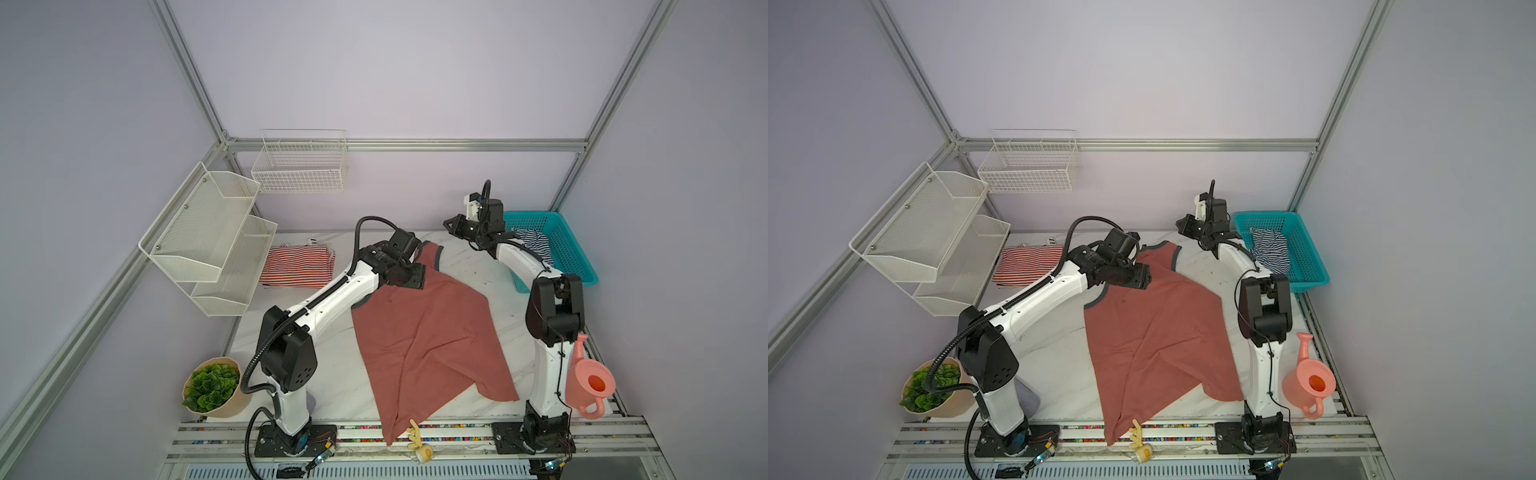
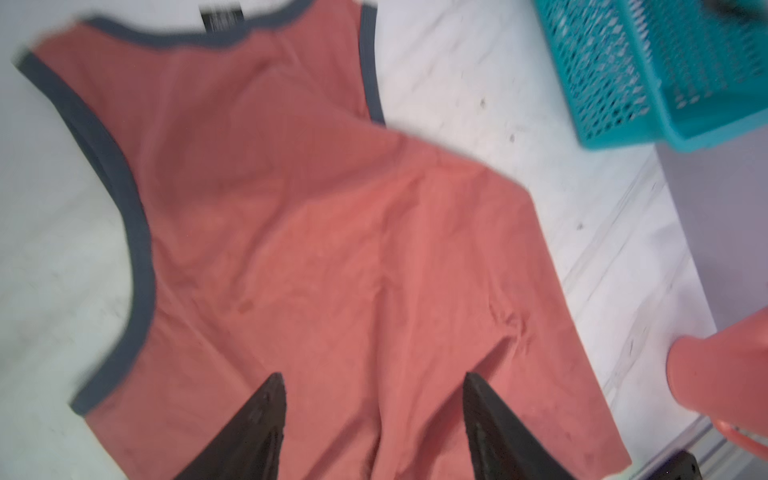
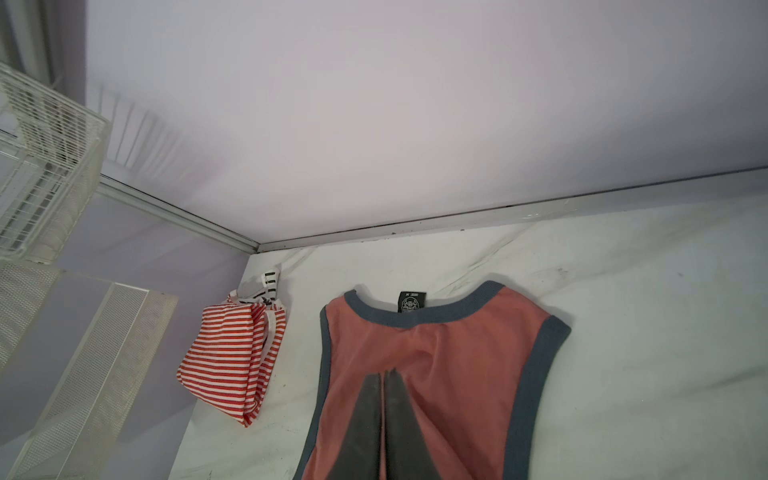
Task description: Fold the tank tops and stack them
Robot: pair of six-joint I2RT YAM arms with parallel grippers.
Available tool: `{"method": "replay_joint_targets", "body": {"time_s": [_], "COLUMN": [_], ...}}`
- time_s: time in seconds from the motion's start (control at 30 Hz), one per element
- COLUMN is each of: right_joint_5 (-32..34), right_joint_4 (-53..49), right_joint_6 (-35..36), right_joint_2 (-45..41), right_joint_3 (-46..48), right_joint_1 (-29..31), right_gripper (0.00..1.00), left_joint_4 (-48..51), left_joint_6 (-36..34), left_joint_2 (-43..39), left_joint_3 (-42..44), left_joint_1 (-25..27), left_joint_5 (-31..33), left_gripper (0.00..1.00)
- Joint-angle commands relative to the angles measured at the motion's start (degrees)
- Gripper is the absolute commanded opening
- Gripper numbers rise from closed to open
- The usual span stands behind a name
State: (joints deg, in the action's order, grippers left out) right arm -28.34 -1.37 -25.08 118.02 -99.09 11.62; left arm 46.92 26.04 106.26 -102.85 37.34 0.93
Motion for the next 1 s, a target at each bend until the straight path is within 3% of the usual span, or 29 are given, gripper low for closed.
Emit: {"method": "replay_joint_targets", "body": {"time_s": [0.0, 0.17, 0.3, 0.57, 0.97], "right_joint_5": [7.1, 13.2, 17.2, 20.4, 19.0], "right_joint_4": [-5.6, -8.4, -11.2, -17.0, -19.5], "right_joint_6": [1.7, -0.6, -3.5, -7.3, -8.6], "right_joint_2": [-4.9, -12.8, -17.4, -26.0, -29.3], "right_joint_3": [10.7, 23.2, 30.6, 39.7, 46.7], "right_joint_1": [2.9, 8.3, 11.6, 13.2, 13.3], "right_gripper": [0.09, 0.08, 0.06, 0.06, 0.10], "left_joint_4": [0.8, 0.4, -0.6, -10.5, -13.4], "left_joint_6": [-5.6, -6.2, -7.2, -5.1, 0.3], "left_joint_2": [6.8, 22.0, 32.9, 39.5, 44.6], "left_joint_3": [-13.2, -33.0, -43.8, -39.7, -36.3], "left_joint_1": [-4.4, -10.0, -10.8, -11.4, -13.9], "left_joint_5": [4.0, -2.6, -6.1, -10.0, -11.8], "left_gripper": [0.65, 0.61, 0.59, 0.57, 0.55]}}
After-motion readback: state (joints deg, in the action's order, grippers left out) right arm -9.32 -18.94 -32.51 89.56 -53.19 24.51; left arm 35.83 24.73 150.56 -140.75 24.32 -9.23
